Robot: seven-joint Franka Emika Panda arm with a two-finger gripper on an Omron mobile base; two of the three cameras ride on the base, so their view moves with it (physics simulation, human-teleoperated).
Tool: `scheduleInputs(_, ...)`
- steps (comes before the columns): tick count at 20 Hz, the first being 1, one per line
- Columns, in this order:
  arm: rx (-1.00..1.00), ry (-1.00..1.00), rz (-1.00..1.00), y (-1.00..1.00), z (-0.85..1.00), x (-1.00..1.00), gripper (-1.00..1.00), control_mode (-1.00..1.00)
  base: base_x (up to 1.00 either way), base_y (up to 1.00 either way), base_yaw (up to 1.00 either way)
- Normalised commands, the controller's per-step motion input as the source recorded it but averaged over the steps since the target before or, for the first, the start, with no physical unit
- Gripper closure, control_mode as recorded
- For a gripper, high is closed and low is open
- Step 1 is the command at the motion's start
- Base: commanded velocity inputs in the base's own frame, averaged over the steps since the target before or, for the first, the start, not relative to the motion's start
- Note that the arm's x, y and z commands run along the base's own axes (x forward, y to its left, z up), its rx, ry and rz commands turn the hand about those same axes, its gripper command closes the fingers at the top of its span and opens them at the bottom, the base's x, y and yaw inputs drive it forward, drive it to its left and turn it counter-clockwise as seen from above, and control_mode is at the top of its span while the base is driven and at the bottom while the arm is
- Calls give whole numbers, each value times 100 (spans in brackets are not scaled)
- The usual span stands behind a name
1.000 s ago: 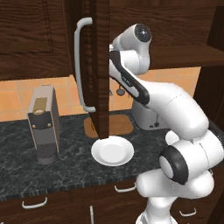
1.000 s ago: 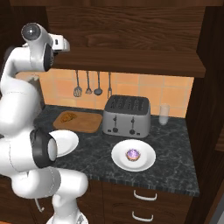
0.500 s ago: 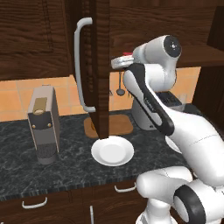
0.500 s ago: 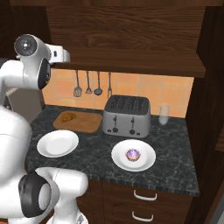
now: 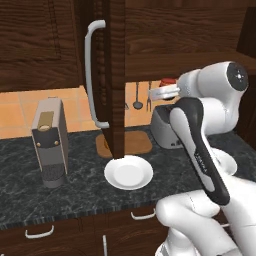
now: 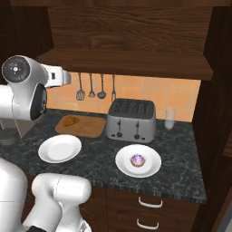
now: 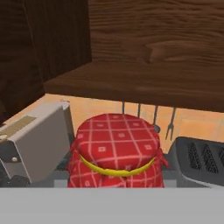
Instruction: From the different types of pastries on the counter, select a croissant and place it on the cutting board. Then retrieve a jar of jam from the cabinet and place it alongside the croissant on the cutting board.
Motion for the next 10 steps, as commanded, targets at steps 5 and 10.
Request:
scheduleInputs(5,0,3,0,-24,-28,-100,100,-100,0,0,0)
scheduleInputs(10,0,6,0,-26,-33,-97,100,-100,0,0,0)
